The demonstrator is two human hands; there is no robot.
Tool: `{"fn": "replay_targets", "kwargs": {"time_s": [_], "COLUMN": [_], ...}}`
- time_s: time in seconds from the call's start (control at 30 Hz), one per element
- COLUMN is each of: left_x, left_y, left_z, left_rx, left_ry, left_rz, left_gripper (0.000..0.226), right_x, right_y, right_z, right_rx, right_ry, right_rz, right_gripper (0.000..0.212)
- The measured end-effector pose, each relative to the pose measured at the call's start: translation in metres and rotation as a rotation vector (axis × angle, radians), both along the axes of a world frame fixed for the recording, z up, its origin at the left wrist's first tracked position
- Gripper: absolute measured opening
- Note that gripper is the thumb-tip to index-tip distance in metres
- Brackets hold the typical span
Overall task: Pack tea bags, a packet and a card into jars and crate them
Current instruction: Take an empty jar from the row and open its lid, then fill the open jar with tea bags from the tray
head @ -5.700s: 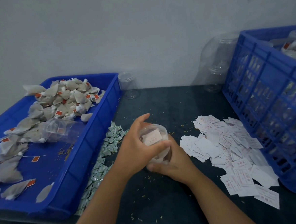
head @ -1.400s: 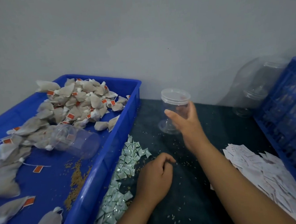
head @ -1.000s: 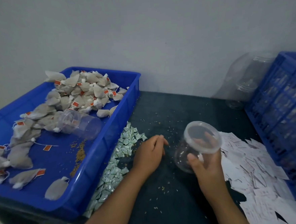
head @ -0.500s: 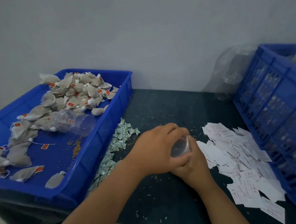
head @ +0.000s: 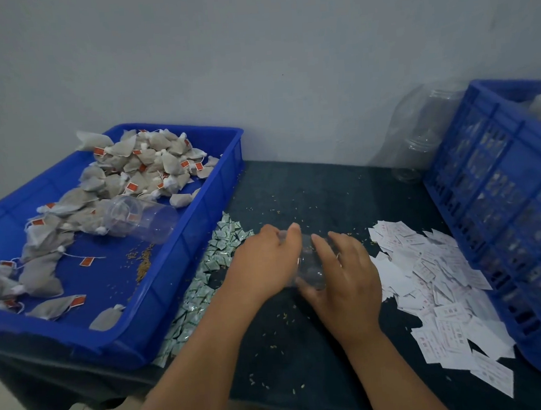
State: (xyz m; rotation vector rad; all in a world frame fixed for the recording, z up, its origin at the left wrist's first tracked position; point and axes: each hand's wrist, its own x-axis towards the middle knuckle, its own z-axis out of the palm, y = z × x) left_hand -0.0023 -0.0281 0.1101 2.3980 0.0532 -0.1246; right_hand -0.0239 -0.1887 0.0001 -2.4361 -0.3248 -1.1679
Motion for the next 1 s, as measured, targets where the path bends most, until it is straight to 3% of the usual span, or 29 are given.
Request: {"fn": "replay_targets", "kwargs": {"time_s": [0.1,0.17,0.23,0.3,0.33,0.4,0.47,0.5,0.6,0.73,0.87,1.0], "left_x": [0.001,-0.004,-0.009,-0.012,-0.011,-0.005,0.007,0.012,0.014,0.015,0.017,0.014], "left_y": [0.009,0.017,0.02,0.022,0.023,0.027,0.034,0.037,0.039,0.029,0.021,0.018], "left_z": [0.008,0.015,0.016,0.012,0.012,0.016,0.017,0.015,-0.014,-0.062,-0.088,-0.077], "left_rx": [-0.043,-0.012,0.164,0.286,0.244,-0.065,-0.393,-0.436,-0.3,-0.187,0.294,0.39], "left_ry": [0.154,0.172,0.061,-0.13,-0.204,-0.199,0.036,0.15,0.158,0.056,-0.222,-0.294], "left_rz": [-0.047,-0.229,-0.427,-0.443,-0.387,-0.178,0.011,0.028,-0.04,-0.053,-0.069,-0.067], "left_gripper": [0.086,0.103,0.105,0.094,0.082,0.065,0.068,0.069,0.037,0.01,0.027,0.049], "right_x": [0.0,0.0,0.0,0.001,0.002,0.004,0.0,-0.002,-0.008,-0.008,-0.011,-0.015], "right_y": [0.0,-0.002,-0.005,-0.009,-0.012,-0.017,-0.017,-0.015,-0.011,-0.017,-0.018,-0.015], "right_z": [-0.002,-0.003,-0.004,-0.003,-0.003,-0.002,0.002,0.004,0.008,0.01,0.012,0.018], "right_rx": [0.005,0.115,0.235,0.271,0.261,0.273,0.394,0.477,0.682,0.761,0.773,0.773], "right_ry": [0.006,0.04,0.072,0.084,0.074,0.059,0.093,0.128,0.232,0.321,0.386,0.415], "right_rz": [0.0,0.038,0.086,0.11,0.097,0.044,0.021,0.043,0.15,0.161,0.14,0.189], "right_gripper": [0.068,0.072,0.076,0.079,0.082,0.093,0.1,0.101,0.101,0.099,0.101,0.095]}}
